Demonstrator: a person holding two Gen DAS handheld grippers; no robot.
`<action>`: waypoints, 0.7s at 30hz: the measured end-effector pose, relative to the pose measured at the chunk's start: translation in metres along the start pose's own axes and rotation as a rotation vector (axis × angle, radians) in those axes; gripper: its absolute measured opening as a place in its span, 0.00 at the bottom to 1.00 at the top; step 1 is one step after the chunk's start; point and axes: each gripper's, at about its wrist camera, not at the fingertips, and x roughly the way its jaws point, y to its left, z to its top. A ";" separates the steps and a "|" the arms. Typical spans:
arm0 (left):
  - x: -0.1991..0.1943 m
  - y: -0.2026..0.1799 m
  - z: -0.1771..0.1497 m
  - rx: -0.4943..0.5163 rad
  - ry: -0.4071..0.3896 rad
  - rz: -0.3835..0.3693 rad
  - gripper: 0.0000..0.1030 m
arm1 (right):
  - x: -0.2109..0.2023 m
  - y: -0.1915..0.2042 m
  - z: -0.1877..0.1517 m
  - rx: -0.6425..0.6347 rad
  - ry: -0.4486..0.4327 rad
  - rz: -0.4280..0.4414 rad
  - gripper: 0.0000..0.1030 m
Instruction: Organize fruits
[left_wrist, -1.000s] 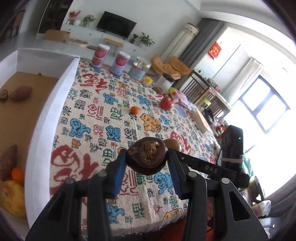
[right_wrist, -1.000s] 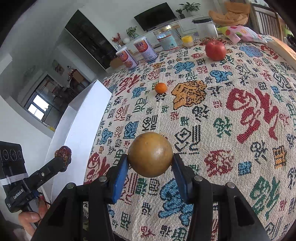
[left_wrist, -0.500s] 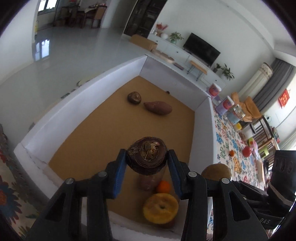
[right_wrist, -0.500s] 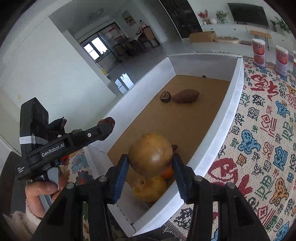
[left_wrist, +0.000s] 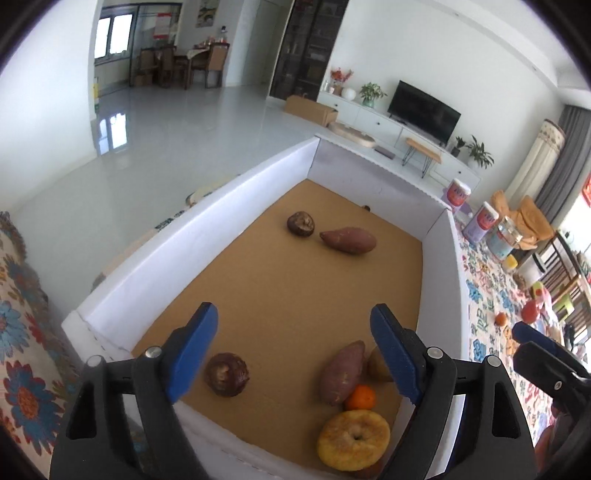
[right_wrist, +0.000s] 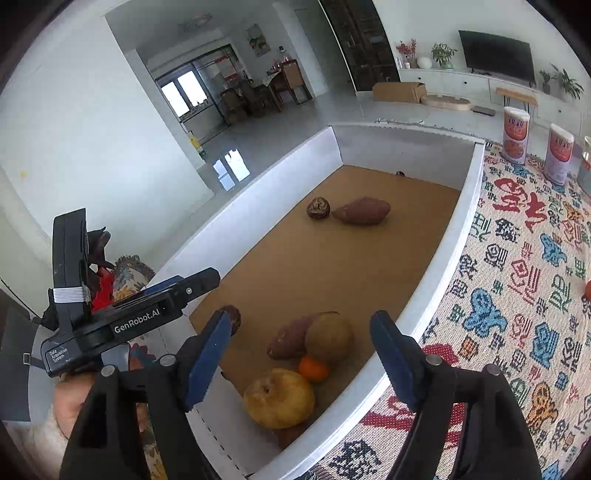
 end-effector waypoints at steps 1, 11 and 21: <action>-0.007 -0.008 0.002 0.011 -0.030 -0.011 0.86 | -0.015 -0.004 0.005 -0.003 -0.045 -0.021 0.86; -0.043 -0.133 -0.021 0.220 -0.121 -0.247 0.92 | -0.099 -0.157 -0.049 0.144 -0.187 -0.481 1.00; 0.007 -0.267 -0.106 0.480 0.047 -0.359 0.92 | -0.144 -0.312 -0.175 0.486 -0.092 -0.847 1.00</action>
